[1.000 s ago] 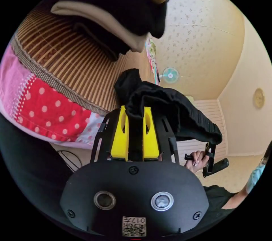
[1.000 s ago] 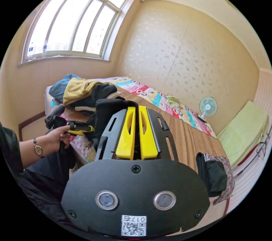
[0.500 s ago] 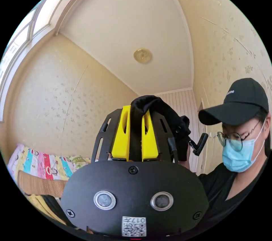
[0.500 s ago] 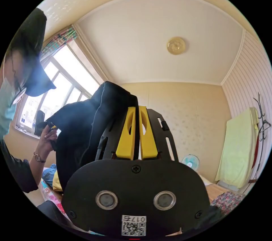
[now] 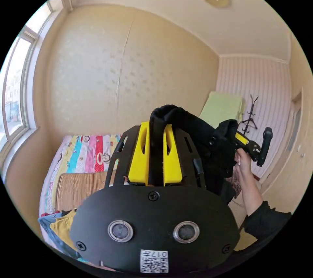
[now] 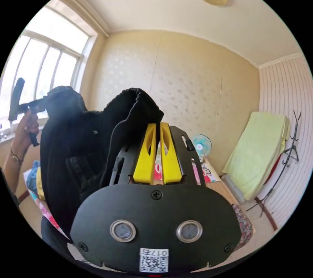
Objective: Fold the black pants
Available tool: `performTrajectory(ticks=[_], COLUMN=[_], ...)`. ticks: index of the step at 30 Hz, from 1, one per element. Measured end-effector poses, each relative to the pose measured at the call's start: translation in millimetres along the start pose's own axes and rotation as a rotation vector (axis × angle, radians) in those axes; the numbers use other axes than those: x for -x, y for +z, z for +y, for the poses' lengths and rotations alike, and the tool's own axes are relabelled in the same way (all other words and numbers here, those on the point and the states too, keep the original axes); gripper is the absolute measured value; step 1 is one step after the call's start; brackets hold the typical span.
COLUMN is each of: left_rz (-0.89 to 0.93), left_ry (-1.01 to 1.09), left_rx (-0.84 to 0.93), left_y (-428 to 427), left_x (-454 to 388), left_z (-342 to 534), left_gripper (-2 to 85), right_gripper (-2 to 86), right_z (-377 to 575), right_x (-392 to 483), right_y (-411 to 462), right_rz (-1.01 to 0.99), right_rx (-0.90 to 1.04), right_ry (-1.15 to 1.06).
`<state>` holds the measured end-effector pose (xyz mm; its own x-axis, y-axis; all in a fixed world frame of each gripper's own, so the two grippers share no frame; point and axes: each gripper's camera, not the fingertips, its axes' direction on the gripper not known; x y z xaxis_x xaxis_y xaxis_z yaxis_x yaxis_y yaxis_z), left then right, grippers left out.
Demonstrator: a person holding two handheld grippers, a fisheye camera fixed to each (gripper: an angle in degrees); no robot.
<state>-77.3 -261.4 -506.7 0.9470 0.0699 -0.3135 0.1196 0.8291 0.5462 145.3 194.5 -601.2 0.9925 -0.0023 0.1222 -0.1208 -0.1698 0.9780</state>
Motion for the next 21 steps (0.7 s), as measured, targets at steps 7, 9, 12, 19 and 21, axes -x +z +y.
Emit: performTrajectory(ticks=[7,9,12,19,21], left_rz=[0.053,0.104,0.232,0.391,0.313], left_ry=[0.001,0.082,0.034,-0.198,-0.153], left_rx=[0.305,0.526,0.689,0.738,0.799], left_y=[167,217,239,195,188], left_x=[96,101,104,76,57], left_z=[93,192,311,456,485], left_gripper=[7.2,7.7,9.5,13.0,10.8], right_gripper=[0.9,1.0,1.9,13.3,14.1], right_z=[169,262,409,582,610], right_x=[52,84,121,154,173], right_y=[244,254,256,185,176], right_rz=[-0.24,-0.379,-0.493,-0.817,-0.752], right_rx=[0.45,0.507,0.671,0.871,0.925], right_ry=[-0.161,-0.26,-0.247,0.175,0.099])
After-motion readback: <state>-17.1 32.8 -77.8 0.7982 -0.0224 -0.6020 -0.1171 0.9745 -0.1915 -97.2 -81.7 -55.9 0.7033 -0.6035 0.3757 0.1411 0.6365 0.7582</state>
